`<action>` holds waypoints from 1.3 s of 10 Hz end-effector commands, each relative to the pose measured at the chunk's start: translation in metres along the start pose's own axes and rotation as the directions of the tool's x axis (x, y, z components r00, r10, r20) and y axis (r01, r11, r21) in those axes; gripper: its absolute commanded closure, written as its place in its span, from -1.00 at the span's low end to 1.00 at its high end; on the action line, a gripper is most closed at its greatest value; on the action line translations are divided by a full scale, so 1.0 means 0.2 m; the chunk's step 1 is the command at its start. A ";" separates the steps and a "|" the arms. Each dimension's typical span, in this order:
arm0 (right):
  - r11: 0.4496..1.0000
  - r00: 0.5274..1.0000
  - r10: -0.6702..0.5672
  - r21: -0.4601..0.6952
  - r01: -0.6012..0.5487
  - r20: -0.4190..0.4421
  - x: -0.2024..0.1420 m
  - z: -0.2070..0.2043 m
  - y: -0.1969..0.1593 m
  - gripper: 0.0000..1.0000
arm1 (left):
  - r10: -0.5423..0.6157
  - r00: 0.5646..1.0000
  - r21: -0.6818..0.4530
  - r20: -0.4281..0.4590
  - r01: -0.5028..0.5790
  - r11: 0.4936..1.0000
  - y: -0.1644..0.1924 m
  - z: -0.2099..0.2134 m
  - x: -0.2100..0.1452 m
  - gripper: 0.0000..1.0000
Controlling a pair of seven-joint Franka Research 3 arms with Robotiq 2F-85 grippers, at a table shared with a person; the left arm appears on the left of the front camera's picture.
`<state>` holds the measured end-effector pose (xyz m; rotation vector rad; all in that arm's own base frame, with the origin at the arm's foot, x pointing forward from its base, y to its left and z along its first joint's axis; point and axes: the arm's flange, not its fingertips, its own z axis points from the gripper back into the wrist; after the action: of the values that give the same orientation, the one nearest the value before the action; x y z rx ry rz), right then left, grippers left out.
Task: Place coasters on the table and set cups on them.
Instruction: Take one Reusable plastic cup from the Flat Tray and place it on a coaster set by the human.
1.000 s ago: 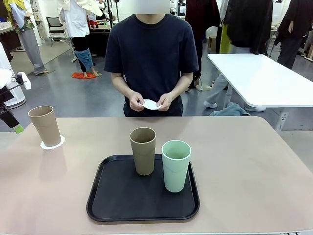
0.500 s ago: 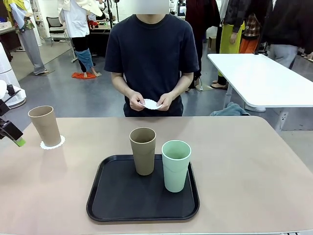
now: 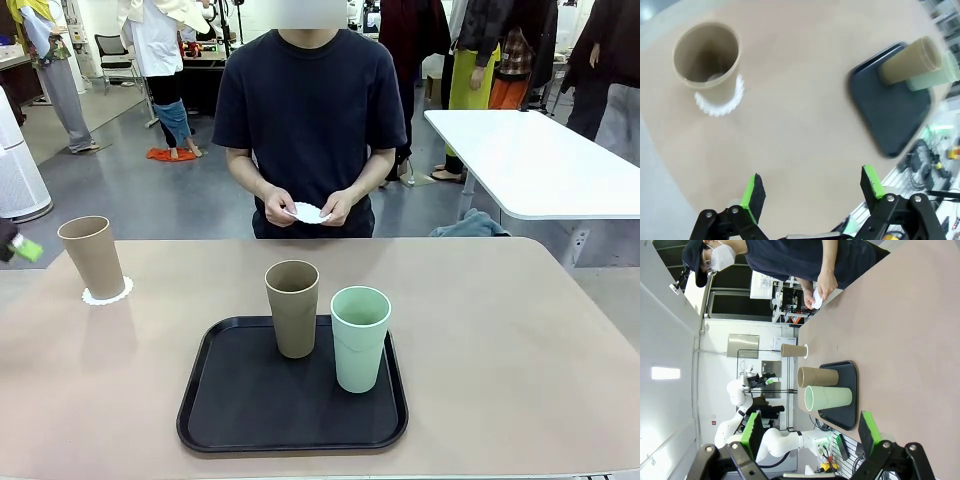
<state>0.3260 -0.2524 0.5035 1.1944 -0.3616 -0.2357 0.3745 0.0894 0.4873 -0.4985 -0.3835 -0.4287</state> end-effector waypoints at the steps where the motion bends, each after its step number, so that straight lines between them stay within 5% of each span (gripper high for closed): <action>1: 1.000 1.000 0.005 0.014 -0.005 -0.002 0.00 0.00 0.00 -1.00 | 0.035 0.998 -0.246 0.052 -0.022 0.969 0.06 0.17 0.11 -1.00; 3: 1.000 1.000 0.005 0.014 -0.005 -0.002 0.00 0.00 0.00 -1.00 | 0.114 0.988 -0.472 0.109 -0.049 0.880 0.13 0.35 0.15 -1.00; 6: 1.000 1.000 0.005 0.014 -0.005 -0.002 0.00 0.00 0.00 -1.00 | 0.306 0.947 -0.588 0.094 -0.195 0.785 0.47 0.46 -0.03 -1.00; 10: 1.000 1.000 0.005 0.014 -0.005 -0.002 0.00 0.00 0.00 -1.00 | 0.332 0.937 -0.623 0.109 -0.196 0.757 0.68 0.56 -0.47 -1.00; 13: 1.000 1.000 0.005 0.014 -0.005 -0.002 0.00 0.00 0.00 -1.00 | 0.322 0.935 -0.647 0.149 -0.154 0.747 0.72 0.63 -0.57 -1.00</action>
<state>0.3260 -0.2524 0.5034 1.1944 -0.3613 -0.2356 0.3196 0.3002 0.4890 -1.2568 -0.4028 -0.1900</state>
